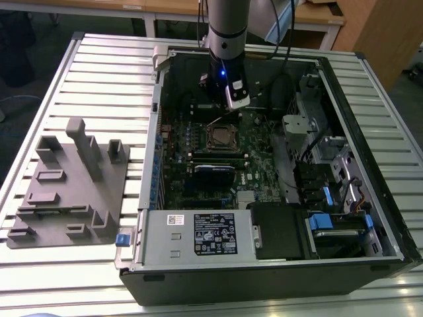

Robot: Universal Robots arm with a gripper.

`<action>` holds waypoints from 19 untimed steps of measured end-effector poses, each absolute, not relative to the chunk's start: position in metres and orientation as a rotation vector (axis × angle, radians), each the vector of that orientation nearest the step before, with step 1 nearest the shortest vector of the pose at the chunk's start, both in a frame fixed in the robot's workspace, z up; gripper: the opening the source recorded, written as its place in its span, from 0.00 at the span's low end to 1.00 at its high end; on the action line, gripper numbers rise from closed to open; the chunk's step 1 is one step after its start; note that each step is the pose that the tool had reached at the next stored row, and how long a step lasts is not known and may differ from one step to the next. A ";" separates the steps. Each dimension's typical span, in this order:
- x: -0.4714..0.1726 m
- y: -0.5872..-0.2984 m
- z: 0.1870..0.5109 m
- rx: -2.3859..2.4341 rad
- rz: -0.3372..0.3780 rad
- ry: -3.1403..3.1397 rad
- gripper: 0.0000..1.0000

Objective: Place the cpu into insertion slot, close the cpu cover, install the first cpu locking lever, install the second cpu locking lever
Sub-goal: 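Install the first cpu locking lever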

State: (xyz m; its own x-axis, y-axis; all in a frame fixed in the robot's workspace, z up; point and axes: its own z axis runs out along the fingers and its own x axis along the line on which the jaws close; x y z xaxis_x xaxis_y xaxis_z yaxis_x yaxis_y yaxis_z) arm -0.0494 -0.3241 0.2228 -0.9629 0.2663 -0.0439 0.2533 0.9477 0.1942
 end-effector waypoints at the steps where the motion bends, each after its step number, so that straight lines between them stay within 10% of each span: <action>1: -0.050 -0.324 0.223 0.405 0.288 3.031 0.11; 19: -0.053 -0.324 0.215 0.446 0.287 3.016 0.11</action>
